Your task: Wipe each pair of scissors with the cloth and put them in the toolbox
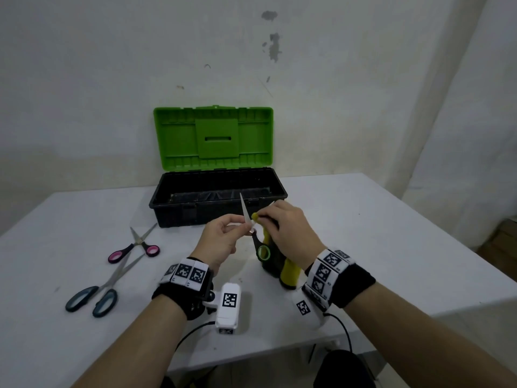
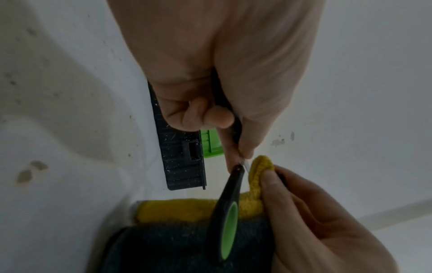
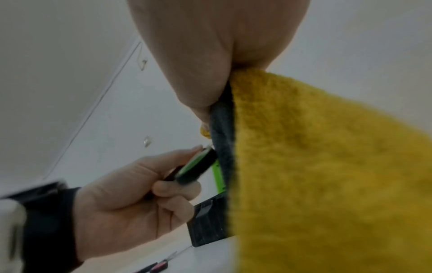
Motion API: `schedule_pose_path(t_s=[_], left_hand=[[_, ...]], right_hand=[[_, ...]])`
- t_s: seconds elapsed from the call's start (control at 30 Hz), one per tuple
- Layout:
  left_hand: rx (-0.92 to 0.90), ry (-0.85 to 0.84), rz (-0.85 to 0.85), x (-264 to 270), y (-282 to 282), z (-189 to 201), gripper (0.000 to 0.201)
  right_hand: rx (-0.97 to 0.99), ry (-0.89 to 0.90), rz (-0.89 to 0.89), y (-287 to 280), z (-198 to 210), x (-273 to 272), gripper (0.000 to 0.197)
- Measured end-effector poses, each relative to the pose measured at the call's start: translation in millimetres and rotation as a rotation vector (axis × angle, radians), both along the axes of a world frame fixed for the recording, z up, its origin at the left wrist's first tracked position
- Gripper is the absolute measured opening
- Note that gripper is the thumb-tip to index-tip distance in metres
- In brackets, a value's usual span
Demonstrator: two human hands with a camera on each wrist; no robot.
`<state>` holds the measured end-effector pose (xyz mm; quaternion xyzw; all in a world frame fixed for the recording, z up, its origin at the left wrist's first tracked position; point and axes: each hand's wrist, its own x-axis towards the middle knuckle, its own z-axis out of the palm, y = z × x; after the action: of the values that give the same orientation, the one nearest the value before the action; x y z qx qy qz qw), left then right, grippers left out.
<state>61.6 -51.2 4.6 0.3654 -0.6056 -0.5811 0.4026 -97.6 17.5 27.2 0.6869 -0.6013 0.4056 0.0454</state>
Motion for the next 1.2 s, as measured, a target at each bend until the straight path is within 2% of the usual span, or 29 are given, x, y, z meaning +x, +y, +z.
schedule_pose_path(t_s=[0.17, 0.27, 0.37, 0.47, 0.6, 0.77, 0.9, 1.0, 1.2], left_hand=[[-0.001, -0.028, -0.028, 4.7, 1.5, -3.3, 0.016], [0.05, 0.0, -0.039, 6.8, -0.6, -2.9, 0.017], [0.129, 0.02, -0.066, 7.2, -3.2, 0.0, 0.018], [0.145, -0.047, -0.097, 7.2, -3.9, -0.8, 0.019], [0.112, -0.07, -0.072, 8.8, -4.7, -2.3, 0.02], [-0.052, -0.134, -0.031, 8.0, -2.3, 3.2, 0.019], [-0.071, -0.021, 0.042, 3.5, 0.3, 9.4, 0.037], [-0.038, 0.076, 0.051, 1.2, 2.5, 12.3, 0.027], [0.18, 0.34, 0.024, -5.4, 9.5, 12.7, 0.008]], right_hand=[[0.011, -0.099, -0.199, -11.3, 7.4, -28.3, 0.017], [-0.013, -0.125, -0.245, -11.0, 11.7, -39.5, 0.016], [-0.042, -0.116, -0.226, -6.8, 16.2, -38.1, 0.014], [-0.04, -0.106, -0.204, -2.1, 20.1, -34.6, 0.014], [0.026, -0.078, -0.122, 5.6, 29.2, -26.1, 0.015], [0.172, 0.094, 0.024, 5.0, 28.5, -10.4, 0.016], [0.151, 0.1, 0.005, 2.2, 23.2, -4.9, 0.016], [0.096, 0.054, -0.033, 1.0, 20.6, -0.7, 0.014], [0.043, -0.046, -0.075, 4.3, 22.1, 5.6, 0.011]])
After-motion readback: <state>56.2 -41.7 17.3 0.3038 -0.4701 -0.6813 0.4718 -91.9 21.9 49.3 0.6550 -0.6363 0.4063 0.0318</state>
